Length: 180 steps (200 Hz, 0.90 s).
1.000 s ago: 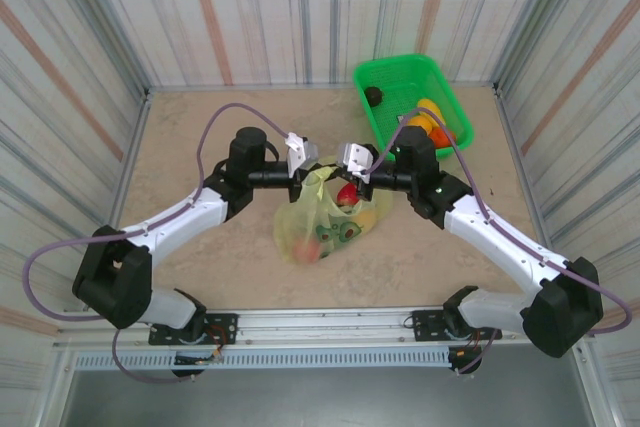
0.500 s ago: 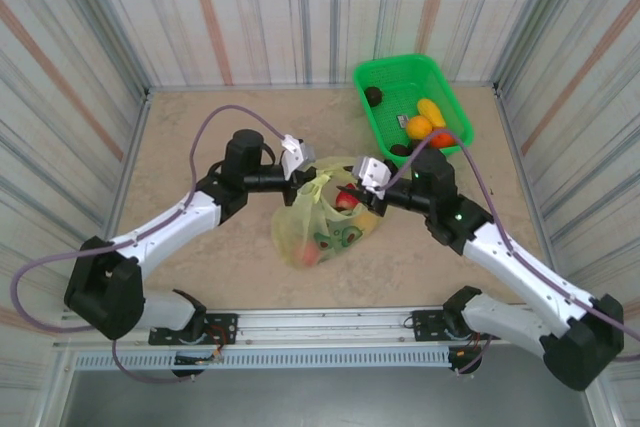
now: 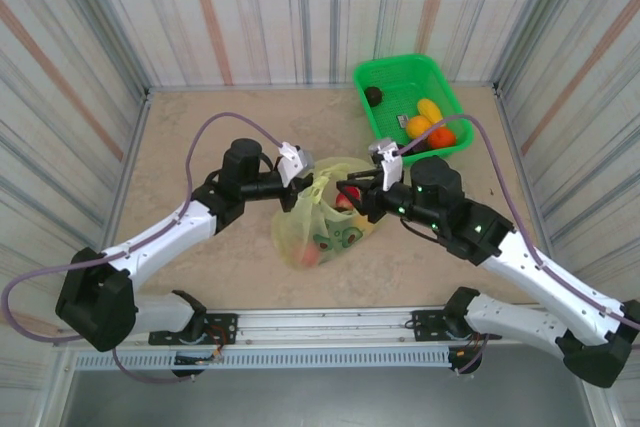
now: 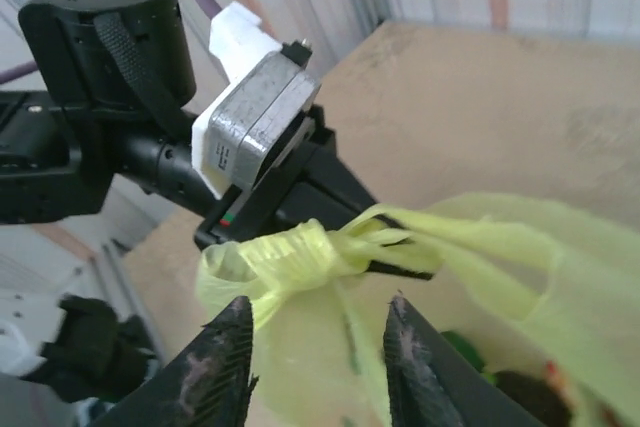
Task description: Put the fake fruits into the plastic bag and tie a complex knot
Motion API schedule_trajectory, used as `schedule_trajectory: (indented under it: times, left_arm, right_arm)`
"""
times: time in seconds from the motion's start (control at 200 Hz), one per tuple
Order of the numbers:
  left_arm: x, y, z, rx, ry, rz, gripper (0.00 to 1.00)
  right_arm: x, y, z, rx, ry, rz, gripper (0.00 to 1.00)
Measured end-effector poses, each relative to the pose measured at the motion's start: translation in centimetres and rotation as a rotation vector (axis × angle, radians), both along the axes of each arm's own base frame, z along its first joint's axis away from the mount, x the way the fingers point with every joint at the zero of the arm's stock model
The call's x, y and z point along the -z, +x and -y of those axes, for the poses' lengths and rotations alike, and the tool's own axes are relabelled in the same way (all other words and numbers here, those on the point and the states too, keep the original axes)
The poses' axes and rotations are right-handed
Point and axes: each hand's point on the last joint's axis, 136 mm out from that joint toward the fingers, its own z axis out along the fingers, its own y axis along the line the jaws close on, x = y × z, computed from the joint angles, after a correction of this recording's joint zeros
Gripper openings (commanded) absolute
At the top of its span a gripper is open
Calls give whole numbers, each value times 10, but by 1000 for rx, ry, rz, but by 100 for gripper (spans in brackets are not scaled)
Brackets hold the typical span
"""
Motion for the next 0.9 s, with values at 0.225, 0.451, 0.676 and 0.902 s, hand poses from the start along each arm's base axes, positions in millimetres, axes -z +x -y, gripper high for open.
schedule_trajectory:
  times: [0.225,0.451,0.676,0.902]
  left_arm:
    - [1,3,-1,-21,5,13,0]
    - [2,1,1,-19,7,24,0]
    - [2,2,1,-23,11,31,0]
    - [2,2,2,-26,13,32,0]
  right_arm:
    - [23,-18,-34,-16,127,-259,45]
    - [30,-7,-44,46,175,-331,40]
    - [35,8,-40,104,213,-343,25]
    - [42,14,-42,125,226,-362,7]
